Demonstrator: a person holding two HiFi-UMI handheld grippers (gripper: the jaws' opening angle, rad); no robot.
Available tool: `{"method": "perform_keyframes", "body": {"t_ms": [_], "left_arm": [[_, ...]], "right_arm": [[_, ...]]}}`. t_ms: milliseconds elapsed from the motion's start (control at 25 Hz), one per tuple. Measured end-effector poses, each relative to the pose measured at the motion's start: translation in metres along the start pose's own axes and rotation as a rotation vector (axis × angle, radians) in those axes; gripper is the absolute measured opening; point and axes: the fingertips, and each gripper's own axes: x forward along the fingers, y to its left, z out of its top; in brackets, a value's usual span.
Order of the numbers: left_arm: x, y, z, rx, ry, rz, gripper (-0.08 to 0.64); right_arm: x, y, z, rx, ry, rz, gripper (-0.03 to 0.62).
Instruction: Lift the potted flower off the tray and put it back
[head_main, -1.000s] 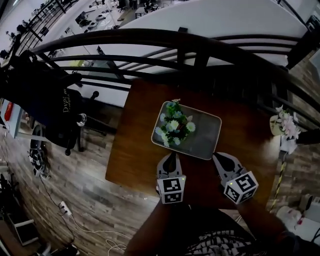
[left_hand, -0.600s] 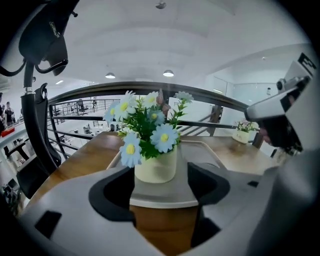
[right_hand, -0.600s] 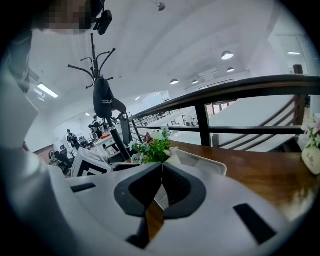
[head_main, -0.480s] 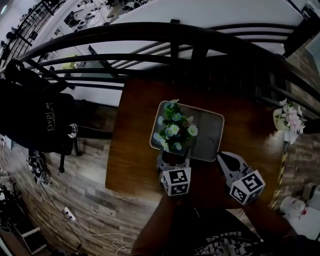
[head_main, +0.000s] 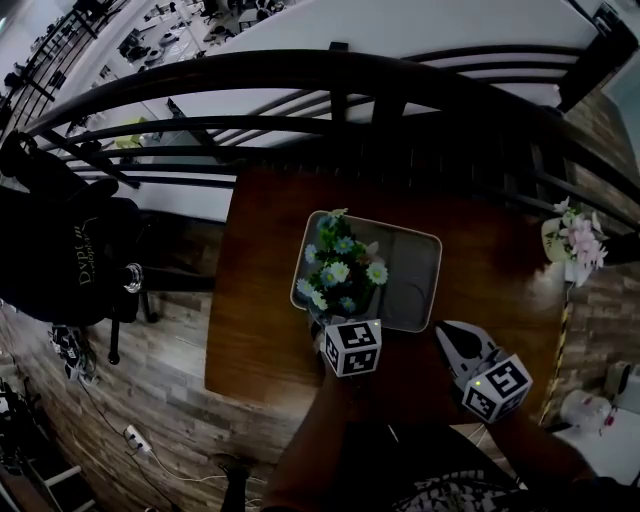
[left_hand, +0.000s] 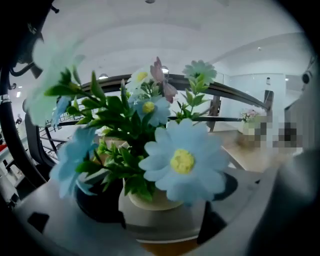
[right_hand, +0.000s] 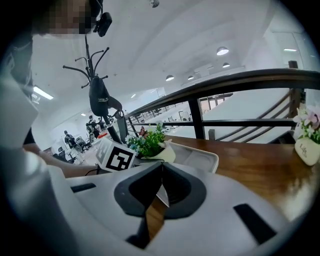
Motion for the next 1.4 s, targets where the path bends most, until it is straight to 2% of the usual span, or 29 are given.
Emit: {"method": "perform_keyframes", "body": {"t_ms": [360, 680, 1080, 1400], "left_arm": [[0.022, 0.008, 0.005, 0.003, -0.013, 0.027, 0.449], [0.029, 0.009, 0.010, -0.015, -0.083, 0.047, 0.449], [0.025, 0.009, 0.007, -0.009, -0.069, 0.029, 0.449], [0.001, 0.004, 0.009, -0.011, -0.087, 0.032, 0.449]], "right_arm": [[-0.008, -0.007, -0.012, 0.028, 0.026, -0.018, -0.002], [-0.010, -0.009, -0.010, 0.042, 0.014, -0.031, -0.002], [-0.029, -0.007, 0.005, 0.039, -0.030, -0.051, -0.002], [-0.053, -0.012, 0.011, 0.039, -0.050, -0.080, -0.002]]}}
